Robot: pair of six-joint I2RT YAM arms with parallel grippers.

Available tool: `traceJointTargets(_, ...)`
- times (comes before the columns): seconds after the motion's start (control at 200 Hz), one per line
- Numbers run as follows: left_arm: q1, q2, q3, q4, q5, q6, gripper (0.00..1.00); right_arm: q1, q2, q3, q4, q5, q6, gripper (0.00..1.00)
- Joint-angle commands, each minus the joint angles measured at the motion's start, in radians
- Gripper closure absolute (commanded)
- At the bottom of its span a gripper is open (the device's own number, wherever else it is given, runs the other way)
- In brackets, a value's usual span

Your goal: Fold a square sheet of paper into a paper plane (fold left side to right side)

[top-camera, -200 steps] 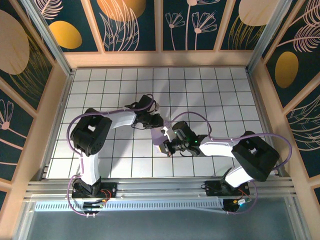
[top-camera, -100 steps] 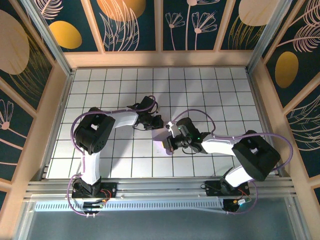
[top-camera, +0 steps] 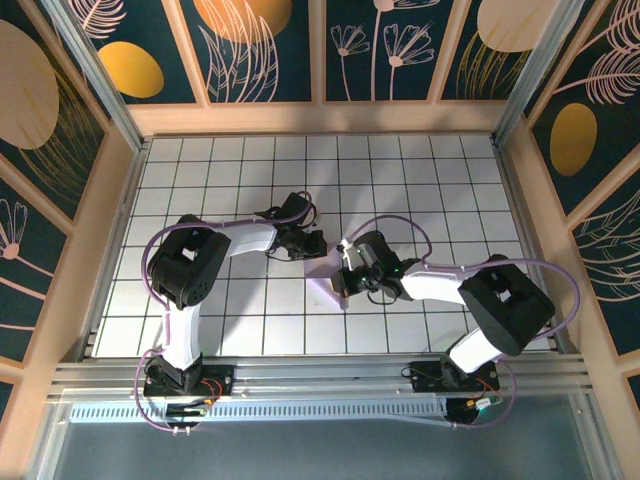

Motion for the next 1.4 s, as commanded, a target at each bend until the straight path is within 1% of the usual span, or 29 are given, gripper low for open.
traceJointTargets(0.0, -0.012, 0.04, -0.014, -0.051, -0.032, 0.018, 0.89, -0.015, 0.017, 0.036, -0.023, 0.033, 0.007, 1.0)
traceJointTargets(1.001, -0.014, 0.037, -0.016, -0.056, -0.038, 0.019, 0.89, -0.022, 0.073, 0.064, -0.035, 0.064, -0.001, 1.0)
traceJointTargets(1.396, -0.012, 0.041, -0.016, -0.055, -0.038, 0.018, 0.89, -0.022, 0.077, 0.053, -0.036, 0.052, -0.011, 1.0)
